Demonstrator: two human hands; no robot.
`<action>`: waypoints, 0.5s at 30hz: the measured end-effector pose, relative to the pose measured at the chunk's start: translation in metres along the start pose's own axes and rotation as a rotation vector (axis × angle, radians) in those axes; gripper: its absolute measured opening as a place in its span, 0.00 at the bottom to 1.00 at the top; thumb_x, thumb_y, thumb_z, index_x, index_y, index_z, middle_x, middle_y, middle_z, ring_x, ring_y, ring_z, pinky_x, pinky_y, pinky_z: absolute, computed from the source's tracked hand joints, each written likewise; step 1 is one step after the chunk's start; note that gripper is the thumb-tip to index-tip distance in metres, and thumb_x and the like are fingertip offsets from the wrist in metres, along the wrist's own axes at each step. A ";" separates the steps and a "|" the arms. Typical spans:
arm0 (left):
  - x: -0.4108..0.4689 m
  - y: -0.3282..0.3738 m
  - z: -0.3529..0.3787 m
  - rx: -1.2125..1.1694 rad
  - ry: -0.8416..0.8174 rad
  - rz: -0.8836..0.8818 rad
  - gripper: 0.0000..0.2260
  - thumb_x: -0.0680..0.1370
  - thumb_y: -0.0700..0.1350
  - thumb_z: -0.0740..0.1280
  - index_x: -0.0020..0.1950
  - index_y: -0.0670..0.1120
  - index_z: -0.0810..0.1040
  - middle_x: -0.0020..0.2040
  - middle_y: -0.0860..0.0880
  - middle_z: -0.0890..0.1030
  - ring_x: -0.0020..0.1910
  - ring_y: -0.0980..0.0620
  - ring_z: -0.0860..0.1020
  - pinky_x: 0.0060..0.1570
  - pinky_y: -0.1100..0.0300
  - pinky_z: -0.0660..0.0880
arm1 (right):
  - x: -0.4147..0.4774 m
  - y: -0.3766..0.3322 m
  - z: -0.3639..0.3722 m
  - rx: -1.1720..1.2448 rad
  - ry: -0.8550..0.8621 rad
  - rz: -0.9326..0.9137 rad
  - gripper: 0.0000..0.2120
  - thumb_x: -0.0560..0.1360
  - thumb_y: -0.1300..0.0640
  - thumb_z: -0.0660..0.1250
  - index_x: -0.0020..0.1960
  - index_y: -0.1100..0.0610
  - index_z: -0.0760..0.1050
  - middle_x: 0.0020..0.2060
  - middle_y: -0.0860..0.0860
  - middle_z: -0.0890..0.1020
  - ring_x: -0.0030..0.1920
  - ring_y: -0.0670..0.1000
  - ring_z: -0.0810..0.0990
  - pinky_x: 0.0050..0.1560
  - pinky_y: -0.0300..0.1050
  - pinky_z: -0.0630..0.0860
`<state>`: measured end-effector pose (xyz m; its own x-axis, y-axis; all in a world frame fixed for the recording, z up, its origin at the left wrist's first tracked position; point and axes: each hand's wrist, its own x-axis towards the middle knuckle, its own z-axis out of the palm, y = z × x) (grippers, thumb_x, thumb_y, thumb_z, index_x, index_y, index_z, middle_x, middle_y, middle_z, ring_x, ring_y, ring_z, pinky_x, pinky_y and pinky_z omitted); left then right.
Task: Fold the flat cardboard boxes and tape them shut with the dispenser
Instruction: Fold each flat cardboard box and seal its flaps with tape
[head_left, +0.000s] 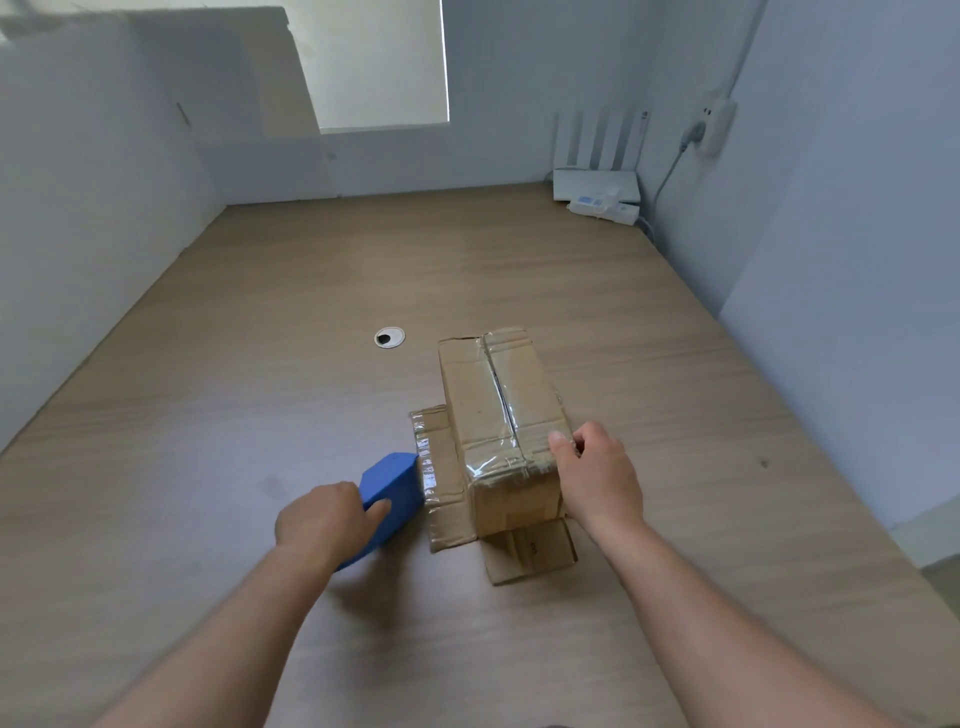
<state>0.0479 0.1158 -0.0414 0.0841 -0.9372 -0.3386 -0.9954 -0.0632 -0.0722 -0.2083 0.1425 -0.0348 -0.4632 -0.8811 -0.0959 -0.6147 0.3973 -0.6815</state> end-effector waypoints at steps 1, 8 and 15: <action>-0.002 -0.002 0.007 -0.024 0.015 -0.009 0.16 0.80 0.60 0.55 0.51 0.49 0.73 0.45 0.51 0.76 0.44 0.50 0.76 0.40 0.60 0.70 | 0.000 0.000 -0.001 -0.007 0.002 -0.007 0.13 0.79 0.47 0.59 0.43 0.55 0.68 0.45 0.51 0.73 0.48 0.54 0.71 0.43 0.46 0.65; -0.035 0.045 0.004 -0.526 0.285 0.130 0.15 0.82 0.49 0.56 0.60 0.39 0.70 0.61 0.40 0.76 0.58 0.40 0.73 0.57 0.50 0.69 | -0.001 -0.002 -0.001 -0.018 0.000 -0.040 0.12 0.80 0.47 0.58 0.44 0.55 0.67 0.47 0.54 0.75 0.51 0.57 0.73 0.43 0.46 0.65; -0.038 0.131 -0.009 -1.058 0.023 -0.044 0.27 0.81 0.59 0.53 0.75 0.44 0.59 0.72 0.44 0.69 0.70 0.43 0.69 0.67 0.49 0.67 | -0.006 -0.012 0.000 -0.158 -0.045 -0.001 0.29 0.74 0.33 0.58 0.56 0.59 0.69 0.57 0.56 0.75 0.61 0.59 0.72 0.53 0.51 0.71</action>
<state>-0.0860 0.1404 -0.0292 0.1309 -0.9325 -0.3366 -0.5255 -0.3531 0.7740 -0.1980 0.1433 -0.0260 -0.4356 -0.8907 -0.1295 -0.7096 0.4284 -0.5594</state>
